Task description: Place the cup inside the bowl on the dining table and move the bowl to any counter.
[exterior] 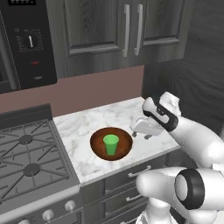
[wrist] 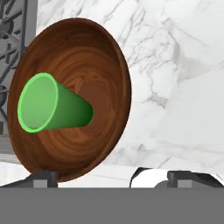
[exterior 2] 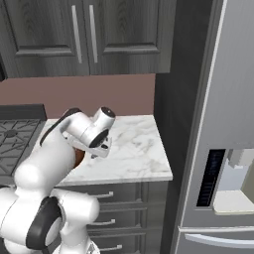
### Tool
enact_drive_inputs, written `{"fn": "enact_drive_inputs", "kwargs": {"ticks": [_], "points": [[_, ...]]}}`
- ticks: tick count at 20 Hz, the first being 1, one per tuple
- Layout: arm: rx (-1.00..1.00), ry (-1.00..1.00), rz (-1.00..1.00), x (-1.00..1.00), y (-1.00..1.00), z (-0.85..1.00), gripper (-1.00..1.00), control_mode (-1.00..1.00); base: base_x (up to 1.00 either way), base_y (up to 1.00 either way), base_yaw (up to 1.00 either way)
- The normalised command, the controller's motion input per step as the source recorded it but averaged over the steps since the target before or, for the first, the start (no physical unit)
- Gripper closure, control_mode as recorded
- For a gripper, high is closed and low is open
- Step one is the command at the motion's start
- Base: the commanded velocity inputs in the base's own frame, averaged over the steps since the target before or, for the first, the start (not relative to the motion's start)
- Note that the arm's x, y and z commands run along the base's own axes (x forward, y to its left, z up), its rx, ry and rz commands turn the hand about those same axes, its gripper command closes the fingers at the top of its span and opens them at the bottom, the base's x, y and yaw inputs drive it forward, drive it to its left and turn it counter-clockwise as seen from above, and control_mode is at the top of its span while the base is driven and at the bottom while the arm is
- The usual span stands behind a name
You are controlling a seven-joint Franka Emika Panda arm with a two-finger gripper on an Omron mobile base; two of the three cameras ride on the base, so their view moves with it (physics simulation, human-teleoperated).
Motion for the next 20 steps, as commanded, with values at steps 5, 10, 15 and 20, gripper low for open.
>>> {"fn": "enact_drive_inputs", "kwargs": {"ticks": [5,10,15,20], "points": [[0.0,-0.06,0.0,-0.57,-0.01,0.05,-1.0,-1.0,0.0,0.0,0.0],[0.0,-0.09,0.0,-0.68,-0.01,0.06,-1.0,-1.0,0.0,0.0,0.0],[0.0,-0.1,0.0,-0.61,0.0,0.09,-1.0,-1.0,0.0,0.0,0.0],[-0.03,-0.14,0.0,-0.49,0.0,0.07,-1.0,-1.0,0.0,0.0,0.0]]}}
